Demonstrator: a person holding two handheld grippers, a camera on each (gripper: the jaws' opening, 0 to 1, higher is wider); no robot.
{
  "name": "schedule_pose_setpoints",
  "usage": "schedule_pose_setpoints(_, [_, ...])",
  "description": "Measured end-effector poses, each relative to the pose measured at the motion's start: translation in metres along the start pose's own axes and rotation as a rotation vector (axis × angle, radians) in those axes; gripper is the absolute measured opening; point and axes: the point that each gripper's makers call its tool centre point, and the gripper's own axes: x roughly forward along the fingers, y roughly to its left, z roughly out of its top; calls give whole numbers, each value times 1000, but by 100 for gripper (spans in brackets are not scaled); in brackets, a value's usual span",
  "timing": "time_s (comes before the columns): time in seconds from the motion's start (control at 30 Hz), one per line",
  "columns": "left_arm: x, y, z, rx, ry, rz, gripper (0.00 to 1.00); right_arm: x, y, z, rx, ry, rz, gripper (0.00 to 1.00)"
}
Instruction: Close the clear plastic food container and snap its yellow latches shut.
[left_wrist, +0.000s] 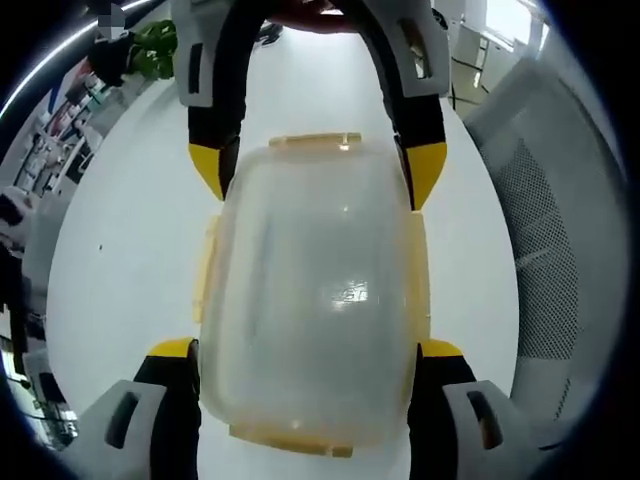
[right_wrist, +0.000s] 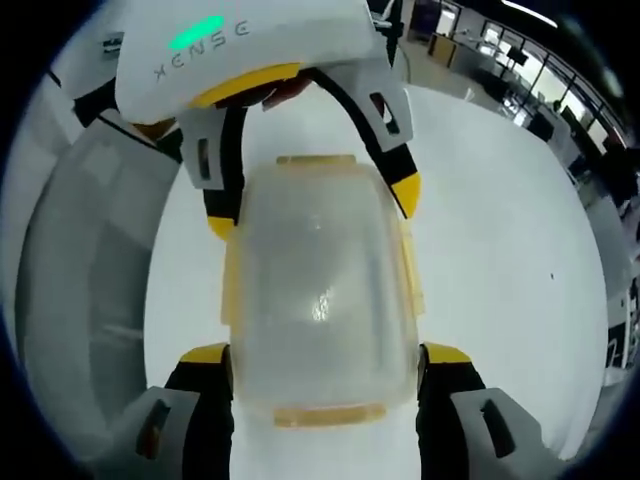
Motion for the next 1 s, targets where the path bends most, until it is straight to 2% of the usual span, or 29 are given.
schedule_pose_setpoints(0.37, [1,7,-3,-22,-3,9,87,2,-10,2,-34,12,6,75])
schedule_pose_setpoints(1.0, [4,28,-1,-3,-8,8,86,1,-31,1,-11,9,-12,75])
